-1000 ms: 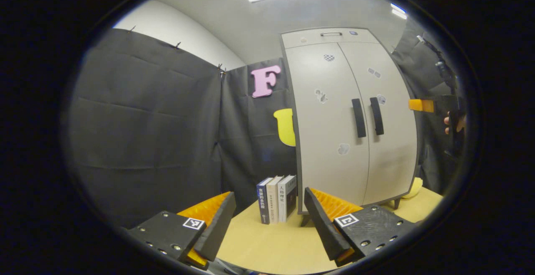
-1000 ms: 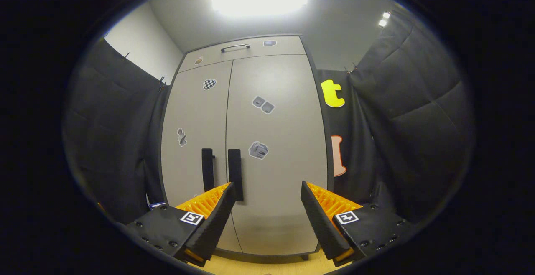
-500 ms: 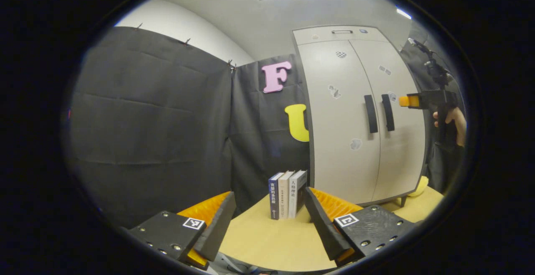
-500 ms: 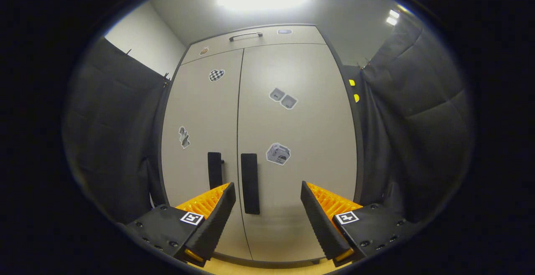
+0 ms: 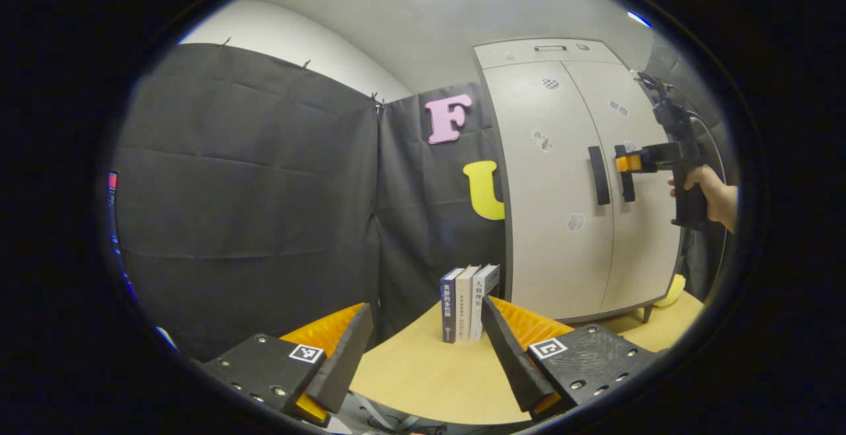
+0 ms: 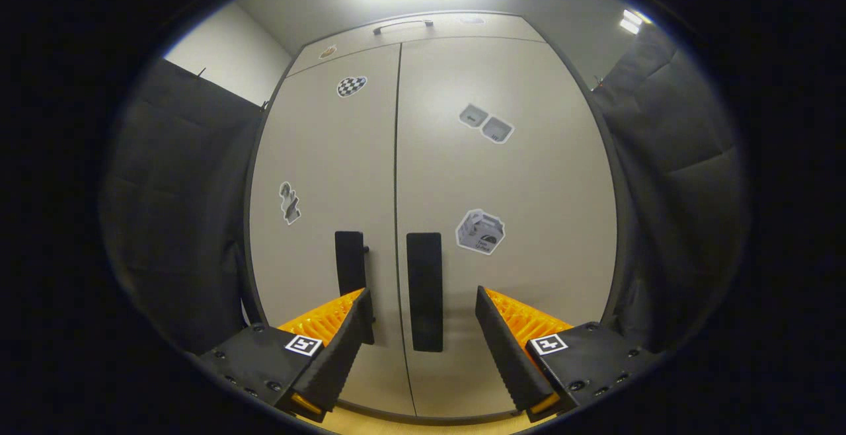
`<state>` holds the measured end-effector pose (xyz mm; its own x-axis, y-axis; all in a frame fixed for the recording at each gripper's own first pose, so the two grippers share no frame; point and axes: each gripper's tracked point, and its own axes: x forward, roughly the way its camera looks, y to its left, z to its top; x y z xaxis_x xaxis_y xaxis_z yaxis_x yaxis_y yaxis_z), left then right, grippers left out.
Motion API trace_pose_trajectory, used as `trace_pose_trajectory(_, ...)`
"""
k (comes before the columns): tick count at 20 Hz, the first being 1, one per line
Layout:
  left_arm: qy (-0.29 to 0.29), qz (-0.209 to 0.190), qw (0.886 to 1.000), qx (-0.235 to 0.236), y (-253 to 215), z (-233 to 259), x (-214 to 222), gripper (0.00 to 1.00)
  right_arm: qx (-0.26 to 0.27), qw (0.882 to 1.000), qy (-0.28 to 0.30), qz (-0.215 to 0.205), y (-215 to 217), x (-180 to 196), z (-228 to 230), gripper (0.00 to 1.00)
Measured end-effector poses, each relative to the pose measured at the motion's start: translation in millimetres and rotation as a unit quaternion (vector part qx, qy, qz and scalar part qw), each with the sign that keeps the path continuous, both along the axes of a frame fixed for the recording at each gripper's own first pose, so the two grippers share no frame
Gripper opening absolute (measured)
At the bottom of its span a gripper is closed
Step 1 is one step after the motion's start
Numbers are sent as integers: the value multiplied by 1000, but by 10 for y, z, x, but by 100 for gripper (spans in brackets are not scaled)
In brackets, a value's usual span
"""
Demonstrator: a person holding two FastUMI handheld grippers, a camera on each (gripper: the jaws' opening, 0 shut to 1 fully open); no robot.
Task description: Open the right door of the double-door shoe cabinet with the right hand, and open the left door with the left hand.
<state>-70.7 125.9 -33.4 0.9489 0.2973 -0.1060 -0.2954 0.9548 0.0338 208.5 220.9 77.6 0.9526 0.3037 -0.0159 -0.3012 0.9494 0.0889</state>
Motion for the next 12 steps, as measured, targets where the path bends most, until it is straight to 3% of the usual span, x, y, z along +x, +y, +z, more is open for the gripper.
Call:
trace_pose_trajectory(8, 4, 3, 1000, 3, 73, 11, -118, 96, -8, 999, 32, -15, 108, 300, -160, 90)
trace_pose_trajectory(9, 5, 2, 1000, 1, 74, 9, -123, 96, -9, 999, 37, -23, 89, 323, -179, 69)
trace_pose_trajectory(10, 3, 2, 1000, 1, 74, 20, -117, 96, -6, 999, 39, -26, 82, 331, -190, 57)
trace_pose_trajectory(11, 1, 2, 1000, 2, 77, 37, -111, 97, -3, 999, 42, -29, 79, 362, -191, 49)
trace_pose_trajectory(12, -1, 1, 1000, 4, 78, 39, -105, 96, 2, 998, 48, -29, 80, 379, -198, 49)
